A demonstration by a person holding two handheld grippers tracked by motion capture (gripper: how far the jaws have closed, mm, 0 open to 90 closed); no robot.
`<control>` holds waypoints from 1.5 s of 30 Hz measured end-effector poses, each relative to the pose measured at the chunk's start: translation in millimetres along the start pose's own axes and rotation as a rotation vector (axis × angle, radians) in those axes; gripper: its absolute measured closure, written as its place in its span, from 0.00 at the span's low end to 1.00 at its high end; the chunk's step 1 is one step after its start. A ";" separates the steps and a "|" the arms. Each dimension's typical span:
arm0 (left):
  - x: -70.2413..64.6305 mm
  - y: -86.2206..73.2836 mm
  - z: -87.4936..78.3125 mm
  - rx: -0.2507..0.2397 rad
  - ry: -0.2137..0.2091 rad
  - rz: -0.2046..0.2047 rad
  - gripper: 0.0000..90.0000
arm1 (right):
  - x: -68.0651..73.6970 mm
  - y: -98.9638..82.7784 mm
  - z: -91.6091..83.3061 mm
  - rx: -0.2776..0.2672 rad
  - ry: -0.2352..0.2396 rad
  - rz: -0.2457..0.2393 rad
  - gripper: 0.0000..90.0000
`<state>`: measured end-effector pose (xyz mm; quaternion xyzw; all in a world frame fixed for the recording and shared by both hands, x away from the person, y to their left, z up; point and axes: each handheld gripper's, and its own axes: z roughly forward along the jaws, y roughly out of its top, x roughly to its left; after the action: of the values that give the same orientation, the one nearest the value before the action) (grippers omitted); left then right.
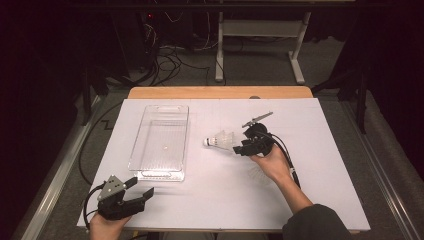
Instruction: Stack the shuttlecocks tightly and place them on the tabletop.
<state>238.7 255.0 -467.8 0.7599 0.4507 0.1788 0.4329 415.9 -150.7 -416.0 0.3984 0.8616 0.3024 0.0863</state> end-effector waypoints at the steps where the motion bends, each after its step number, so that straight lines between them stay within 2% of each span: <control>1: 0.0 0.1 0.0 0.004 0.000 0.002 0.32 | -0.5 -1.1 -1.8 -0.002 -0.007 -0.001 0.60; 14: -0.7 0.0 1.1 0.003 0.000 -0.003 0.32 | -5.9 -21.0 -20.9 -0.031 -0.026 0.045 0.59; 29: -0.8 -0.1 1.8 0.006 -0.001 -0.004 0.32 | -6.6 -35.6 -39.2 -0.071 -0.027 0.055 0.57; 45: -0.8 -0.1 1.9 0.007 -0.003 -0.004 0.32 | -6.2 -48.2 -50.6 -0.069 -0.032 0.066 0.58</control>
<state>239.5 253.4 -468.8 0.7608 0.4521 0.1754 0.4313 369.7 -202.3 -404.4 0.4283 0.8355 0.3283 0.1037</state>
